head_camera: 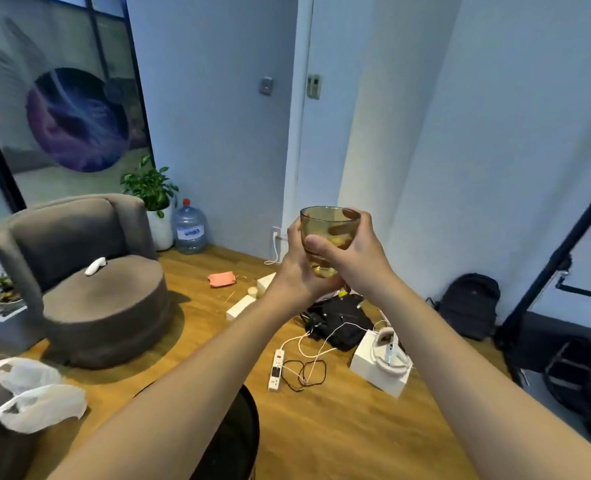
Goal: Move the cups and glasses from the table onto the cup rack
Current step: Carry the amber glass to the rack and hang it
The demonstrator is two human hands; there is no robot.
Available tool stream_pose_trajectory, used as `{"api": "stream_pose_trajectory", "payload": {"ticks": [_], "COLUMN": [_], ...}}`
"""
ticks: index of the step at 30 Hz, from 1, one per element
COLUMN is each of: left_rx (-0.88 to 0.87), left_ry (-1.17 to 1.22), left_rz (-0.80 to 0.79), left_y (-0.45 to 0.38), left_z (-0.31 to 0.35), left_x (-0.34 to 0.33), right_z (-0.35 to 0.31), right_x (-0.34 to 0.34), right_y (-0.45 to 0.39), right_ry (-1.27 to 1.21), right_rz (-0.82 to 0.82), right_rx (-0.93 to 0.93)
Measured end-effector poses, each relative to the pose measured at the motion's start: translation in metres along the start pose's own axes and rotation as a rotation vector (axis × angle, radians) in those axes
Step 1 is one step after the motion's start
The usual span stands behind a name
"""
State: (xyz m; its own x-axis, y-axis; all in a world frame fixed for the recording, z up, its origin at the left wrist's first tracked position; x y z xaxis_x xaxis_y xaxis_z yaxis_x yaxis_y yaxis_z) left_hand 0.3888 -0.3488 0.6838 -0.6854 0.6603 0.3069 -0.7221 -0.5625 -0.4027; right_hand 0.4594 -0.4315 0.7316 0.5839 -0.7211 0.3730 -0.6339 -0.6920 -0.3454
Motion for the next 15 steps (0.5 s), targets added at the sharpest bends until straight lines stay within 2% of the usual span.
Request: {"api": "stream_pose_trajectory", "payload": {"ticks": [8, 15], "left_rx": [-0.118, -0.199], "left_ry": [-0.022, 0.194], "left_rz": [-0.191, -0.446], "left_y": [-0.008, 0.025], "left_z": [0.063, 0.109], "left_x": [-0.074, -0.170], "right_z": [-0.008, 0.017], "right_x": [0.089, 0.176], "right_y": [0.036, 0.107], "right_ry": [0.047, 0.103], "right_rz": [0.188, 0.436], "right_rx": [-0.035, -0.153]}}
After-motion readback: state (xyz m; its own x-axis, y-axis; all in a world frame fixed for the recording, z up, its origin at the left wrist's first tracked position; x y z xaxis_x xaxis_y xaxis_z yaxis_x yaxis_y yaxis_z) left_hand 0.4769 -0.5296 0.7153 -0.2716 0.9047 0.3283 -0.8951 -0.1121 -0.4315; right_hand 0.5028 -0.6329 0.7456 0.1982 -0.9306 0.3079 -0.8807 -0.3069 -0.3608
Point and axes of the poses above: each hand's wrist, its own y-axis away from the middle knuckle, its own x-axis out of the back of the hand, z = x × y, the point moved 10 cm from there along -y, towards the middle knuckle, and after that the axes turned 1 degree about z, right-handed, at the moved point
